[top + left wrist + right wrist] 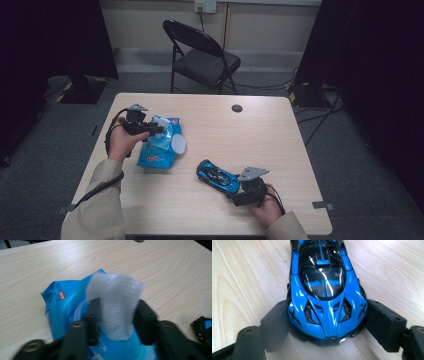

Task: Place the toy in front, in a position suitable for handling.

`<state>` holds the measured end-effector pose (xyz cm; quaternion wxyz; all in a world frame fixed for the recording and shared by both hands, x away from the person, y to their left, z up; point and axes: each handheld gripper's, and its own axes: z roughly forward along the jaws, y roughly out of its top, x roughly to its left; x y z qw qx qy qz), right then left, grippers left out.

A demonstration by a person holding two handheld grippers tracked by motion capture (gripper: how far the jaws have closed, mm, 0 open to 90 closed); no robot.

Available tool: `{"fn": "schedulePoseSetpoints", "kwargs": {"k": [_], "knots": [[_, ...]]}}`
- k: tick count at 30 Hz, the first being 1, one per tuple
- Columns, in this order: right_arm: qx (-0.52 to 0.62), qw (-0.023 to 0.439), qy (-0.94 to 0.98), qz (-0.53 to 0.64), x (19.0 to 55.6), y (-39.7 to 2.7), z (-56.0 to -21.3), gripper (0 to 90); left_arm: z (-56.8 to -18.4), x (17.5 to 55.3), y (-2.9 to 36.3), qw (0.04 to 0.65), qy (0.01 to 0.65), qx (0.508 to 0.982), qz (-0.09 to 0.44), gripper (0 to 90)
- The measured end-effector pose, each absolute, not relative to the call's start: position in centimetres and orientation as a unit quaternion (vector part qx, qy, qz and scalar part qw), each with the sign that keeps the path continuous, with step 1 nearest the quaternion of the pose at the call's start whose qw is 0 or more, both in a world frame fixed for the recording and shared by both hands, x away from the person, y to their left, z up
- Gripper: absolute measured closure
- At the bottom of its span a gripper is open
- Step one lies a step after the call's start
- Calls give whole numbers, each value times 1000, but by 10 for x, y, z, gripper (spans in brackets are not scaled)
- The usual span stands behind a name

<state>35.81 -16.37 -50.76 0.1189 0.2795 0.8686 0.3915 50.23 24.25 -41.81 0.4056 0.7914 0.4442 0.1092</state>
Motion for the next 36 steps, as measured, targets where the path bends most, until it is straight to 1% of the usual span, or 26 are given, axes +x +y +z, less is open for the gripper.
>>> {"fn": "schedulePoseSetpoints", "kwargs": {"k": [1,3,4,5,7,13,15,18,20,30,36], "knots": [[280,119,869,392,358,-164,-508,235,-417,502,242,403,444,793,107,701],[280,119,869,392,358,-164,-508,235,-415,502,242,396,450,795,92,829],[280,119,869,392,358,-164,-508,236,-413,502,242,388,447,800,93,879],[280,119,869,392,358,-164,-508,236,-412,502,243,385,450,800,95,891],[280,119,869,392,358,-164,-508,236,-409,501,243,385,461,794,92,896],[280,119,868,392,358,-164,-508,235,-392,499,246,383,449,801,97,898],[280,119,868,392,358,-164,-508,235,-383,497,249,397,453,792,97,899],[280,119,868,391,358,-164,-508,235,-376,496,249,388,451,797,102,898],[280,118,868,391,358,-164,-508,235,-373,496,250,396,451,794,102,899],[280,119,868,391,358,-164,-508,235,-348,494,245,403,440,796,106,899],[280,119,869,391,358,-164,-508,235,-332,491,241,417,429,794,110,899]]}}
